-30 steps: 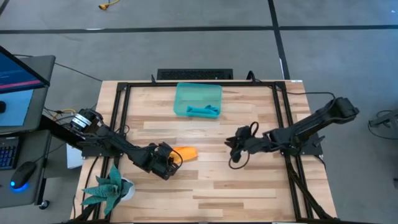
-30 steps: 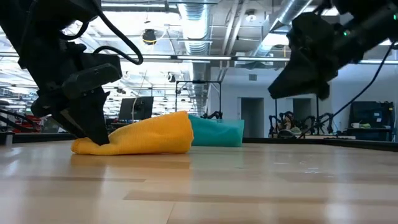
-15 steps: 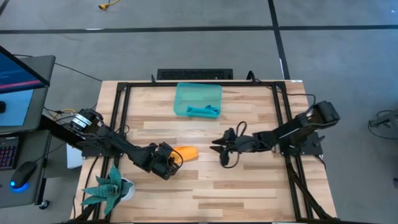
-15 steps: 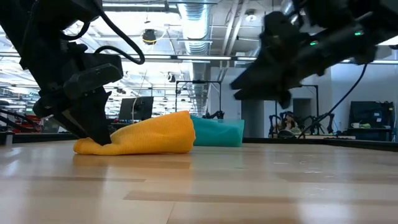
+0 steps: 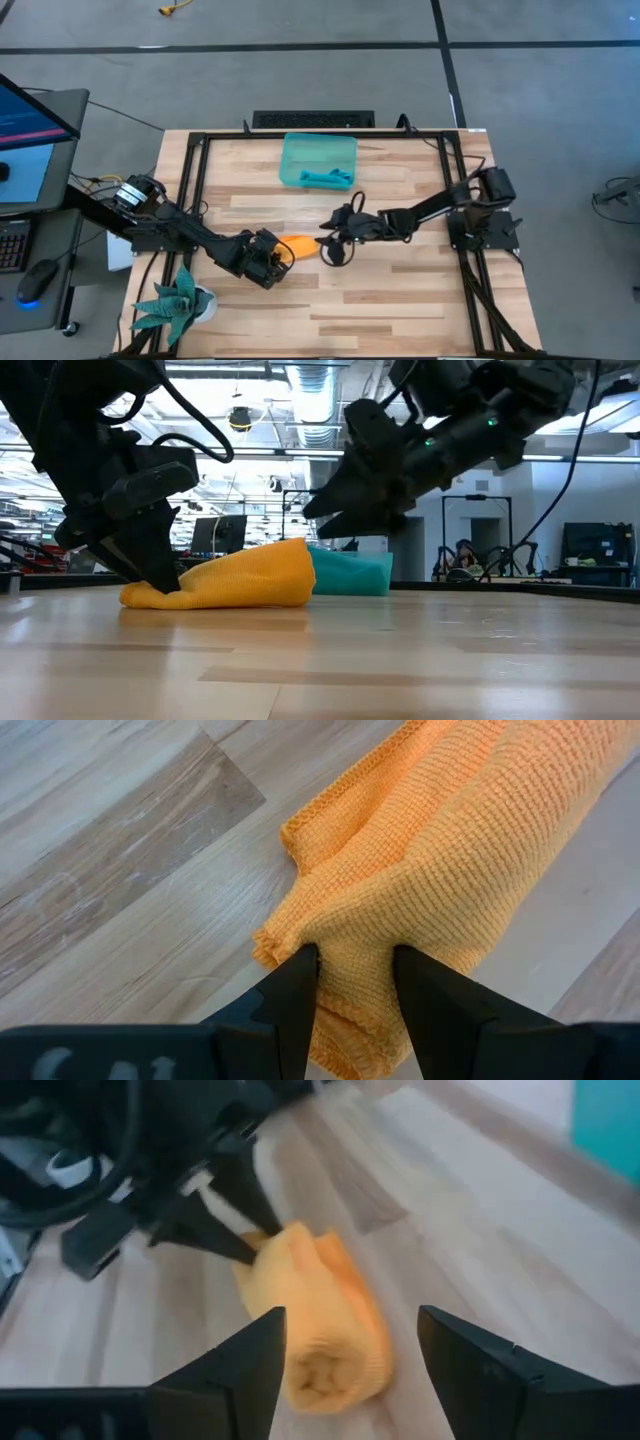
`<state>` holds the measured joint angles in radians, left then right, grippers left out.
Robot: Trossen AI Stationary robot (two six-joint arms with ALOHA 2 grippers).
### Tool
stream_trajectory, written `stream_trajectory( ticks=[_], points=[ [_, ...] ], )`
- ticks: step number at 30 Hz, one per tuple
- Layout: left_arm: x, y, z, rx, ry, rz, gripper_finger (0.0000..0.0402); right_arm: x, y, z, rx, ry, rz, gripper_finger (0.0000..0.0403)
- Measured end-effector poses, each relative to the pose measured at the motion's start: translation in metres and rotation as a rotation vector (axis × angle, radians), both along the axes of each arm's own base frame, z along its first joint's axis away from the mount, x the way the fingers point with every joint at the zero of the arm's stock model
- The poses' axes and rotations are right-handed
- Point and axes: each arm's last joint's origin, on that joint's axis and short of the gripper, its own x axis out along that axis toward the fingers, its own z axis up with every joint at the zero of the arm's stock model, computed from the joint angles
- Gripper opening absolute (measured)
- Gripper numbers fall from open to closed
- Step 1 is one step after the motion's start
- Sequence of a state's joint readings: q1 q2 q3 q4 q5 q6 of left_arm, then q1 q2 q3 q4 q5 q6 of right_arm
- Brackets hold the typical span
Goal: Roll microfiber towels into tight, uniform cylinder then place into a basket
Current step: Put the yellow microfiber cloth into the blue bin
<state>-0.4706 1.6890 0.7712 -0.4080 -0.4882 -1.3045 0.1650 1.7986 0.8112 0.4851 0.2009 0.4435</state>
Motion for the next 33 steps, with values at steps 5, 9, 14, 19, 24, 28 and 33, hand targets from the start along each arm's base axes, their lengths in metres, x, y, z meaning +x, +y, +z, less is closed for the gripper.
stream_trajectory(
  ticks=[5, 9, 14, 19, 24, 28, 33],
  points=[
    [0.0, 0.0, 0.0, 0.003, -0.007, 0.001, 0.013, 0.014, 0.005, -0.009, 0.022, 0.026, 0.066, 0.025],
    [0.001, 0.0, 0.0, 0.003, -0.01, 0.001, 0.013, 0.023, 0.003, -0.022, 0.018, 0.062, 0.06, 0.025],
    [0.001, 0.0, 0.0, 0.004, -0.009, 0.0, 0.013, 0.031, -0.002, -0.038, 0.017, 0.1, 0.043, 0.025],
    [0.001, 0.0, 0.0, 0.011, -0.006, -0.014, 0.013, 0.035, -0.012, -0.044, 0.045, 0.143, -0.002, 0.025],
    [0.001, 0.0, 0.0, 0.032, -0.004, -0.033, 0.013, 0.035, -0.012, -0.045, 0.079, 0.162, 0.034, 0.0248],
    [0.002, 0.0, 0.001, 0.062, -0.007, -0.059, 0.013, 0.034, -0.01, -0.046, 0.116, 0.179, 0.09, 0.0222],
    [0.004, 0.0, 0.001, 0.082, -0.034, -0.056, 0.013, 0.034, -0.009, -0.047, 0.125, 0.188, 0.103, 0.0155]
  ],
)
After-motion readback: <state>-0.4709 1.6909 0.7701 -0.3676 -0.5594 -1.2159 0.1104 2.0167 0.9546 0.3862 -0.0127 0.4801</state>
